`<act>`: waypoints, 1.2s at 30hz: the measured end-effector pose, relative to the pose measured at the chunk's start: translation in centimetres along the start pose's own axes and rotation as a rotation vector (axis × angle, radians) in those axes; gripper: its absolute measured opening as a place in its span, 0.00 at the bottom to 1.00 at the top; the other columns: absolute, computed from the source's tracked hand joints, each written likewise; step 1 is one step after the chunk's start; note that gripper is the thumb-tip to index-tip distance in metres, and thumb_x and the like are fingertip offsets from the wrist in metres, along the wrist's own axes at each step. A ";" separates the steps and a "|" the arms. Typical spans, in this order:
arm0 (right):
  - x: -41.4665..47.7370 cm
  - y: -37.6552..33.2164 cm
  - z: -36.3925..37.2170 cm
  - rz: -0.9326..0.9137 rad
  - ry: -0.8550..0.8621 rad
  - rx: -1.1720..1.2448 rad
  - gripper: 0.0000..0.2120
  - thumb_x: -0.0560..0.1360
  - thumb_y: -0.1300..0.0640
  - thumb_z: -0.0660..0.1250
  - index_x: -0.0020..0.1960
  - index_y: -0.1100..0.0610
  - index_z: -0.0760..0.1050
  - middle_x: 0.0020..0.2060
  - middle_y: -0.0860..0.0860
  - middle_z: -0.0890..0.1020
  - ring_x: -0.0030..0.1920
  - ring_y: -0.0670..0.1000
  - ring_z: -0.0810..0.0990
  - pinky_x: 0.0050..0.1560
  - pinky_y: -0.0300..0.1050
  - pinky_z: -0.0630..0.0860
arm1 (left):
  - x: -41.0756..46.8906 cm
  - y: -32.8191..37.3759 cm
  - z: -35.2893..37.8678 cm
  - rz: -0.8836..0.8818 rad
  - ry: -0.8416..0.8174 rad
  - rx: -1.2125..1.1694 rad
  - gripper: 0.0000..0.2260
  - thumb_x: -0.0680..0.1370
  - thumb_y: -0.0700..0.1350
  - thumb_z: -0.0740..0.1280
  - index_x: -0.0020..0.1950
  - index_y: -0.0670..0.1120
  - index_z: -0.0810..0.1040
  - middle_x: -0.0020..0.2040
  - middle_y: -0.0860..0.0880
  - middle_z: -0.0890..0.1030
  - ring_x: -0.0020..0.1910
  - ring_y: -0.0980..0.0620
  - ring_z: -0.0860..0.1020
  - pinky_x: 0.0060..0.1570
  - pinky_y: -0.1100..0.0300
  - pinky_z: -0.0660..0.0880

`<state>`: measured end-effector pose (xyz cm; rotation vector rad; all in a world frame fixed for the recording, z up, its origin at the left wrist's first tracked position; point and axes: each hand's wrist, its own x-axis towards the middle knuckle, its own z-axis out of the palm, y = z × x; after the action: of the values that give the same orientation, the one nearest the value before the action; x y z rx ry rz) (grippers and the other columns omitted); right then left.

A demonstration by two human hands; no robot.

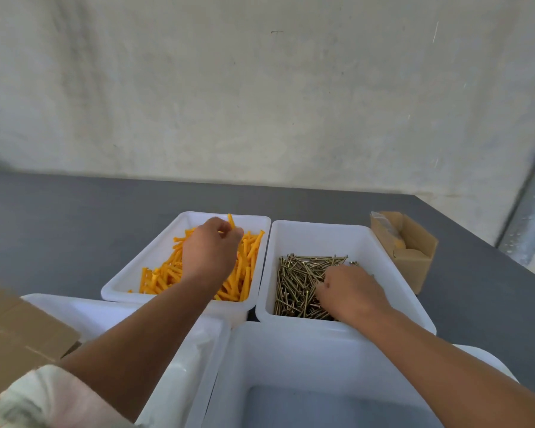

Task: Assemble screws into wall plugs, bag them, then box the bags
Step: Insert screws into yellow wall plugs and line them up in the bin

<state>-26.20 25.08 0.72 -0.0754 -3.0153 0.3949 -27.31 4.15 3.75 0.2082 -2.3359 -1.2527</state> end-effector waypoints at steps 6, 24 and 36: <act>-1.8 0.8 -1.6 -0.049 0.134 0.265 0.17 0.79 0.47 0.63 0.36 0.55 0.73 0.31 0.49 0.78 0.36 0.50 0.76 0.38 0.46 0.73 | -2.5 2.4 -2.5 -0.411 -0.141 -0.792 0.04 0.81 0.41 0.65 0.48 0.41 0.76 0.35 0.46 0.81 0.32 0.51 0.83 0.33 0.56 0.81; -8.7 0.8 -6.4 -0.299 0.038 0.800 0.06 0.73 0.48 0.71 0.37 0.46 0.81 0.23 0.44 0.74 0.25 0.43 0.70 0.29 0.36 0.69 | -6.3 1.5 -3.1 -0.630 -0.221 -1.041 0.05 0.78 0.34 0.66 0.43 0.37 0.76 0.27 0.46 0.81 0.26 0.53 0.81 0.26 0.62 0.78; -9.2 0.2 -5.8 -0.365 0.061 0.691 0.11 0.73 0.52 0.72 0.33 0.46 0.81 0.25 0.41 0.78 0.25 0.40 0.73 0.28 0.29 0.67 | -6.0 0.7 -2.6 -0.551 -0.268 -0.968 0.06 0.79 0.35 0.66 0.55 0.35 0.76 0.31 0.45 0.83 0.29 0.53 0.82 0.28 0.62 0.78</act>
<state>-16.44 26.13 5.41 0.4887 -2.5743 1.3062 -20.77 4.69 3.56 0.3715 -1.6180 -2.6478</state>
